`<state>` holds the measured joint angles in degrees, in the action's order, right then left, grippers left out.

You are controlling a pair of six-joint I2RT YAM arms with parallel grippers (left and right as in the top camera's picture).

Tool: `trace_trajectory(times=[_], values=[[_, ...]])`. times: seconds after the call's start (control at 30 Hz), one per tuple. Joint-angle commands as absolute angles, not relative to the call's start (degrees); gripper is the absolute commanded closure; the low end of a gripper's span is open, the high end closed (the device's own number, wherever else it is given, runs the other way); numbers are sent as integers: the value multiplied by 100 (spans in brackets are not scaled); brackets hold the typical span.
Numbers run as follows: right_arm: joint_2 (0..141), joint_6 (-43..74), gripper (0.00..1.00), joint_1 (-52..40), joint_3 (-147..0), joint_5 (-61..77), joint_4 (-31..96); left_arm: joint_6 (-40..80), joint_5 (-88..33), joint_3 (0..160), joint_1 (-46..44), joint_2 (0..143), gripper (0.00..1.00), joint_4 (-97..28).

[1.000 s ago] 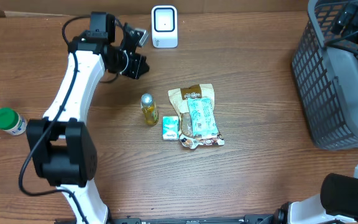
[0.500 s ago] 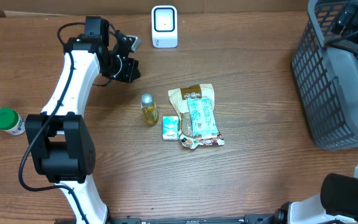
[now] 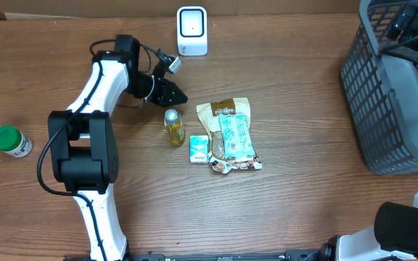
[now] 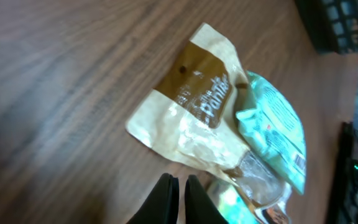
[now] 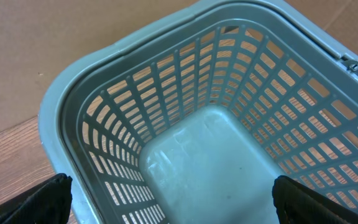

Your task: Scan the item barcode

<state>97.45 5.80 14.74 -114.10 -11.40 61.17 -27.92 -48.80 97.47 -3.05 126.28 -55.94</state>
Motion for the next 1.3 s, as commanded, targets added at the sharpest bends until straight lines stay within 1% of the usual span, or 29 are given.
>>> trace_trajectory(times=[0.0, 0.27, 0.4, 0.57, 0.77, 0.97, 1.27], values=[[9690, 602, 0, 1476, -11513, -1197, 6095, -3214, -5196, 9749, -340, 12637, 91, -5782], [9690, 602, 0, 1476, -11513, -1197, 6097, -3347, -4475, 9749, -333, 12637, 94, -6399], [9690, 602, 0, 1476, -11513, -1197, 6097, -3343, -4257, 9749, -329, 12637, 96, -6506], [9690, 602, 0, 1476, -11513, -1197, 6097, -3269, -3892, 9749, -329, 12637, 96, -6608], [9690, 602, 0, 1476, -11513, -1197, 6097, -2591, -3223, 9749, -327, 12637, 96, -6600], [9690, 602, 0, 1476, -11513, -1197, 6095, -1033, -2327, 9749, -325, 12637, 96, -6816], [9690, 602, 0, 1476, -11513, -1194, 6097, -148, -2200, 9717, -325, 12637, 96, -7535]])
